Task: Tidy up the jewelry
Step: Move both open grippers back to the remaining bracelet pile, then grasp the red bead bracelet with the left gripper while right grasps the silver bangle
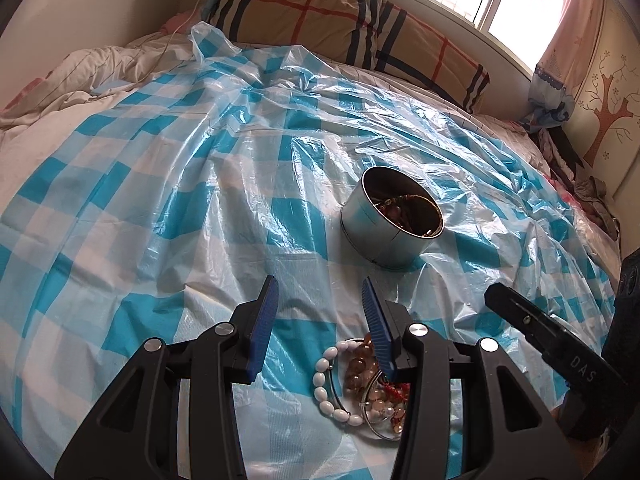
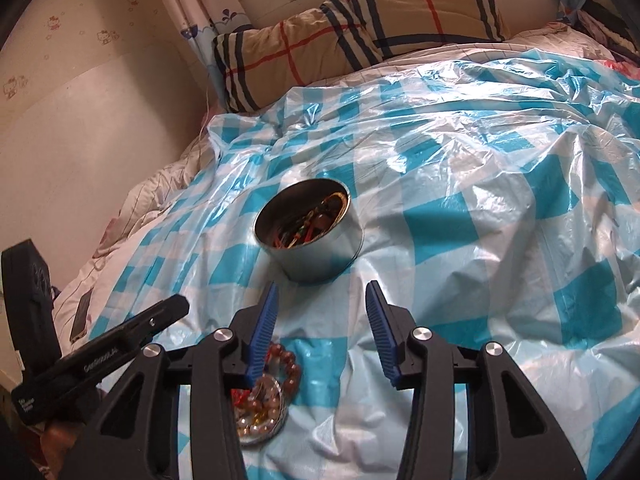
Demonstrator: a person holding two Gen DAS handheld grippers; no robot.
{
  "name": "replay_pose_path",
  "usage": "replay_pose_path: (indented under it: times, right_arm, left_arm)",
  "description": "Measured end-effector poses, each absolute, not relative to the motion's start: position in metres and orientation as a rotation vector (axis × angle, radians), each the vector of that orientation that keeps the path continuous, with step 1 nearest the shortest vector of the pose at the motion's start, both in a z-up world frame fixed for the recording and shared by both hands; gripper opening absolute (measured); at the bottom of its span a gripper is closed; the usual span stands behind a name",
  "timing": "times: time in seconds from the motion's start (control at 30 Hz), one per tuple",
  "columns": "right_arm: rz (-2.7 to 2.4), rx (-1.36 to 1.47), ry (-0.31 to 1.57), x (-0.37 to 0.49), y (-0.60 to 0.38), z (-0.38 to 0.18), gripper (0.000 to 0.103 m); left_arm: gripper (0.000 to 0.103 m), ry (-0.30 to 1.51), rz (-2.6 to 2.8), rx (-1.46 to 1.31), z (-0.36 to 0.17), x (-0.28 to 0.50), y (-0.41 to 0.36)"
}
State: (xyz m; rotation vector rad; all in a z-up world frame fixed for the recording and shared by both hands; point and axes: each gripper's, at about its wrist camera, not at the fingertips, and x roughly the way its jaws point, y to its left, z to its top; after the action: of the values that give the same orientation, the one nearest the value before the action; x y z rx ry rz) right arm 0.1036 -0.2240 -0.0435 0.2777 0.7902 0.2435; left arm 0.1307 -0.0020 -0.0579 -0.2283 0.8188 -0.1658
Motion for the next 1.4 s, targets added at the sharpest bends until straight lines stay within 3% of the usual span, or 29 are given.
replay_pose_path:
  times: [0.4,0.53,0.57,0.67,1.17,1.4]
  right_arm:
    - [0.325,0.175,0.987,0.098,-0.188,-0.077,0.036]
    - [0.331,0.133,1.019,0.100,-0.180,-0.083,0.020]
    - [0.328,0.127,1.015,0.099,-0.179,-0.082,0.012]
    - [0.328,0.152,0.986,0.096,-0.184,-0.076,0.008]
    - [0.180,0.451,0.778,0.081,-0.260,-0.050,0.007]
    - [0.167,0.526,0.766,0.082,-0.274,-0.052,0.007]
  left_arm:
    - [0.045,0.815,-0.157,-0.249,-0.056,0.108,0.009]
    - [0.045,0.814,-0.157,-0.248,-0.056,0.108,0.009]
    - [0.045,0.815,-0.157,-0.249,-0.056,0.108,0.009]
    - [0.045,0.817,-0.154,-0.254,-0.056,0.107,0.010]
    - [0.045,0.872,-0.294,-0.051,-0.068,0.116,-0.044]
    - [0.045,0.901,-0.333,0.060,-0.078,0.127,-0.072]
